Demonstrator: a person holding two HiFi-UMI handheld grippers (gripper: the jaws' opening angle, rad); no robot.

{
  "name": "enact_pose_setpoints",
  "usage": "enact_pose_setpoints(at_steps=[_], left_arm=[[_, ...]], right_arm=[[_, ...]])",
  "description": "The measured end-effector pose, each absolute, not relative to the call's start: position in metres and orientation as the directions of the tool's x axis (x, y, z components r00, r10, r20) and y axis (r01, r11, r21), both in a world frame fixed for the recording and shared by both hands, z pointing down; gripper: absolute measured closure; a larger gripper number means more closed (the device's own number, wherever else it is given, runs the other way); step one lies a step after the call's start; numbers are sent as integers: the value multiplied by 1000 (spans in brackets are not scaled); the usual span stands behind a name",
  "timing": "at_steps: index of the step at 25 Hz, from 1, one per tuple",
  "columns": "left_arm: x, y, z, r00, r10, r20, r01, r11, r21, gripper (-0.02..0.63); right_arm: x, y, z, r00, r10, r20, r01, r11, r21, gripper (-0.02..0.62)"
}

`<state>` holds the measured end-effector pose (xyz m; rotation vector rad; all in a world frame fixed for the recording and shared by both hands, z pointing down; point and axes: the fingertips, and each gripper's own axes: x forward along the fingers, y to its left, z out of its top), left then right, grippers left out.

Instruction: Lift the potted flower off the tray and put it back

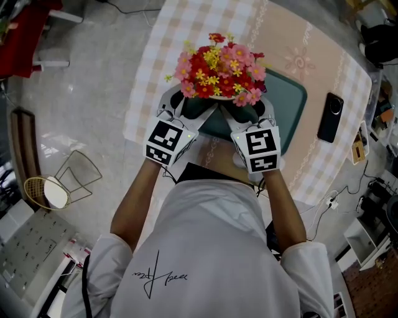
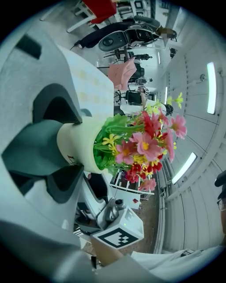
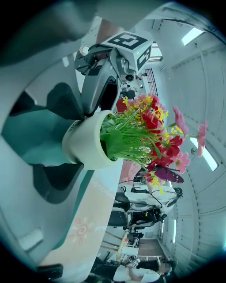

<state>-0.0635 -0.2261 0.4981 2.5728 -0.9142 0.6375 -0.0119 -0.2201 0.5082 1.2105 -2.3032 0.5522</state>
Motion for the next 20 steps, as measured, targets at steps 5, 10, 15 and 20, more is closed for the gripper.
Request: enact_pose_setpoints(at_steps=[5, 10, 15, 20], left_arm=[[-67, -220, 492, 697, -505, 509, -653, -741, 160, 310], [-70, -210, 485, 697, -512, 502, -654, -741, 153, 308], [-75, -199, 482, 697, -513, 501, -655, -740, 154, 308], [-77, -192, 476, 696, -517, 498, -656, -740, 147, 310]], right_arm=[[-15, -213, 503, -491, -655, 574, -843, 524, -123, 282], [-19, -203, 497, -491, -657, 573, -842, 527, -117, 282], [-24, -194, 491, -493, -658, 569, -840, 530, -116, 282], [-26, -187, 486, -490, -662, 568, -839, 534, -101, 281]])
